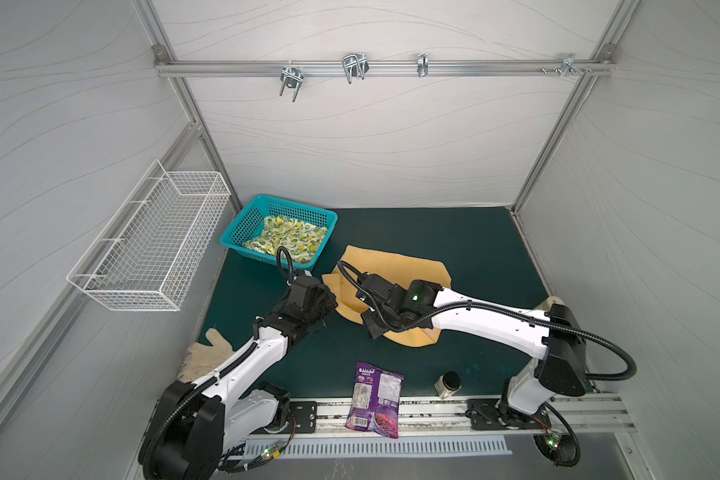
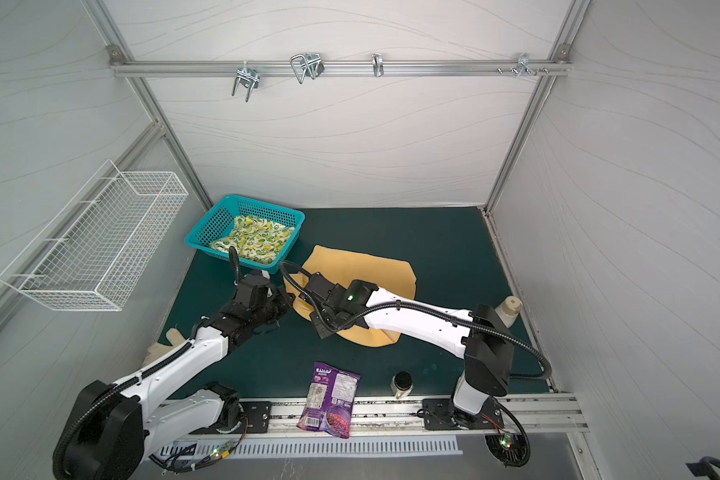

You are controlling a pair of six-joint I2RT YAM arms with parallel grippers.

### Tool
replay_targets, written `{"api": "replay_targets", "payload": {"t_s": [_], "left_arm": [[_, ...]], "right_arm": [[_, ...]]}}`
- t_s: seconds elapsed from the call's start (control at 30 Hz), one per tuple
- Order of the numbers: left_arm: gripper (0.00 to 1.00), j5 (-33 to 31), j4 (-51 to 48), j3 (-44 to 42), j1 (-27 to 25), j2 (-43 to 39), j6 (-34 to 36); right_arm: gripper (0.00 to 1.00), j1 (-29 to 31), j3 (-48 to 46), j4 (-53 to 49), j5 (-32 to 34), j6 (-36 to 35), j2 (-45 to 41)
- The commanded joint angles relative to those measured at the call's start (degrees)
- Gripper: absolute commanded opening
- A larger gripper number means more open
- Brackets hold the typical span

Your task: Fold and stack the skirts

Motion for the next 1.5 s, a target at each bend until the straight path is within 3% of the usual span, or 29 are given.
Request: {"api": "replay_targets", "payload": {"t_s": [0.0, 0.07, 0.17, 0.33, 0.47, 0.57, 0.6, 0.83, 1.03, 1.47], "left_arm": [[0.0, -12.05, -0.9, -3.71, 2.16, -2.23, -1.33], [0.0, -12.73, -0.77, -5.68, 2.17, -3.24, -1.74], [0.0, -13.72, -1.57, -8.31, 2.17, -5.03, -3.11], [0.0, -15.58, -0.5, -14.11, 2.12, -10.01, -5.51], [0.0, -16.96, -1.38, -16.92, 2.17, -13.09, -5.86], [0.14, -17.29, -2.79, -18.15, 2.17, -15.63, -5.91], [0.24, -17.62, -3.55, -18.49, 2.17, -16.83, -6.07], [0.97, -17.34, -9.9, -15.42, 2.17, -24.05, -4.06], [0.99, -11.16, -11.35, -6.61, 2.17, -20.81, -1.72], [0.99, 2.3, -3.62, 6.02, 2.07, 8.99, 0.31]], "right_arm": [[0.0, 2.77, -0.07, -6.59, -2.29, 4.08, -2.11], [0.02, 3.81, -0.3, -5.72, -3.03, 4.98, -1.79], [0.16, 5.09, -1.05, -4.23, -2.94, 5.82, -2.97], [0.55, 4.53, -1.97, -3.73, 0.87, 5.99, -8.27], [0.78, -1.93, -3.69, -3.42, -1.59, 3.61, -10.34], [0.91, -9.84, -5.5, -2.4, -4.14, 0.25, -10.31], [0.96, -12.68, -5.72, -2.46, -4.35, -1.26, -9.69], [0.99, -31.57, -3.8, 1.3, -10.84, -11.33, -0.34], [0.99, -38.41, 3.54, 1.68, -9.32, -15.53, 9.85], [0.98, -43.32, 10.55, 3.44, -11.03, -17.42, 24.53]]}}
